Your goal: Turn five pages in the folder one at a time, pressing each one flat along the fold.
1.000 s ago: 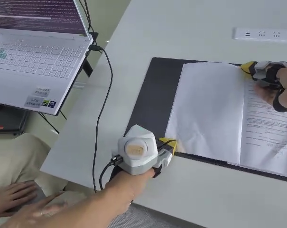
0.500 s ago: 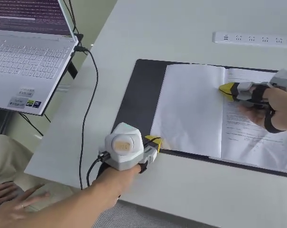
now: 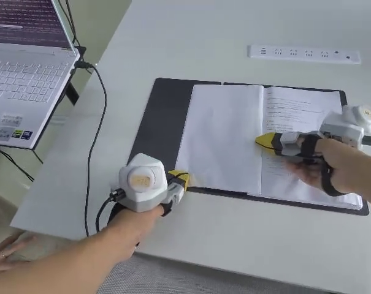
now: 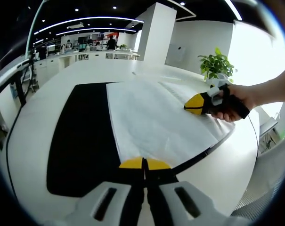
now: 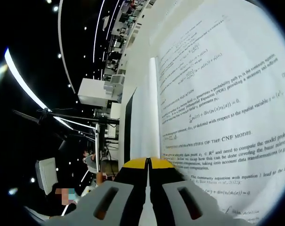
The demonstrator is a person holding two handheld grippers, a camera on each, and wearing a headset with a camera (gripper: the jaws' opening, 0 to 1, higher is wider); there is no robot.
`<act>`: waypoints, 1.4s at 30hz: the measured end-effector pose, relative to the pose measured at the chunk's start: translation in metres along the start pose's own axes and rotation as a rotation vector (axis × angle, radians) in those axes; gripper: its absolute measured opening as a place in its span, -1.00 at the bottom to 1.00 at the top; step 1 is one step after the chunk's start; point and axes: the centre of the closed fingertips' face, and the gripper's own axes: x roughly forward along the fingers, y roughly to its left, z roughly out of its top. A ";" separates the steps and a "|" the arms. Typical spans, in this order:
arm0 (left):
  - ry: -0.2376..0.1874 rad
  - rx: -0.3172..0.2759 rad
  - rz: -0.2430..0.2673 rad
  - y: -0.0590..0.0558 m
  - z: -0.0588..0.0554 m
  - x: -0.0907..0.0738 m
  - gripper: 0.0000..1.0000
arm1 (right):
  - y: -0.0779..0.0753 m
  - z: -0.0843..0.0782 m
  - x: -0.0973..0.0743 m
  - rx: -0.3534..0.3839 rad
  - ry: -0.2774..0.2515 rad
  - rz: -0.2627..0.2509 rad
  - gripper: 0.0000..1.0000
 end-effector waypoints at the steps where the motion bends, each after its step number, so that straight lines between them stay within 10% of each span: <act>1: -0.001 -0.004 -0.001 0.000 0.000 0.000 -1.00 | 0.001 -0.010 -0.001 -0.008 0.018 -0.003 -1.00; 26: 0.009 -0.061 -0.011 0.000 0.002 -0.002 -1.00 | 0.016 -0.125 -0.033 0.036 0.112 0.039 -1.00; 34: 0.086 -0.077 -0.021 -0.003 -0.008 -0.016 -1.00 | 0.048 -0.132 -0.060 -0.025 0.051 0.075 -1.00; 42: 0.072 -0.061 -0.043 -0.016 0.005 -0.044 -1.00 | 0.062 -0.128 -0.088 -0.064 -0.045 0.059 -1.00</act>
